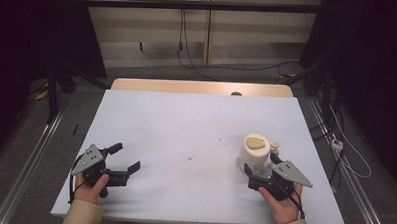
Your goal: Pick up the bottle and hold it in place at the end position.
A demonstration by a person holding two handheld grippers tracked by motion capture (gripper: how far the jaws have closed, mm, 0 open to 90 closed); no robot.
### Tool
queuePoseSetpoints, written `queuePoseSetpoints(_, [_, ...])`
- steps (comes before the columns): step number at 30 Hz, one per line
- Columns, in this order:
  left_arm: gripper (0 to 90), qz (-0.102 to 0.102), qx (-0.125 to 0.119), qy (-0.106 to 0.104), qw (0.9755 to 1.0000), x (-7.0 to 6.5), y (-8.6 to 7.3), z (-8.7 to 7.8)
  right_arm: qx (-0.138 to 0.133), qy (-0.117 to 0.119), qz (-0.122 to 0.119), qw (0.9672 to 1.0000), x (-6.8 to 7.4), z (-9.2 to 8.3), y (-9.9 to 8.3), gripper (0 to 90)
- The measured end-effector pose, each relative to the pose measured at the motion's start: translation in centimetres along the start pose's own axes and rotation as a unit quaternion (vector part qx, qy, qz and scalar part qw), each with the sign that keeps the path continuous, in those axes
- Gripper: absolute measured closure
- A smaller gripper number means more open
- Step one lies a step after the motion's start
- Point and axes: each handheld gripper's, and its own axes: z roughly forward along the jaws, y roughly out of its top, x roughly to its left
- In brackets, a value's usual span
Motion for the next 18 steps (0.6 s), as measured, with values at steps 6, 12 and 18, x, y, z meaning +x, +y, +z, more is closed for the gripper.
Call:
queuePoseSetpoints(6, [3.4,0.001,0.001,0.001,1.0,-0.1,0.0,-0.1,-0.002,0.0,0.001,1.0,0.0,0.6,0.1,5.4])
queuePoseSetpoints(12, [3.4,0.005,0.009,-0.004,0.9999,-0.2,-0.1,0.2,0.0,-0.004,0.003,1.0,0.0,0.9,0.3,5.5])
queuePoseSetpoints(18, [3.5,0.008,0.014,-0.008,0.9998,-0.3,-0.1,0.3,0.004,-0.007,0.015,0.9999,0.0,2.0,0.4,5.6])
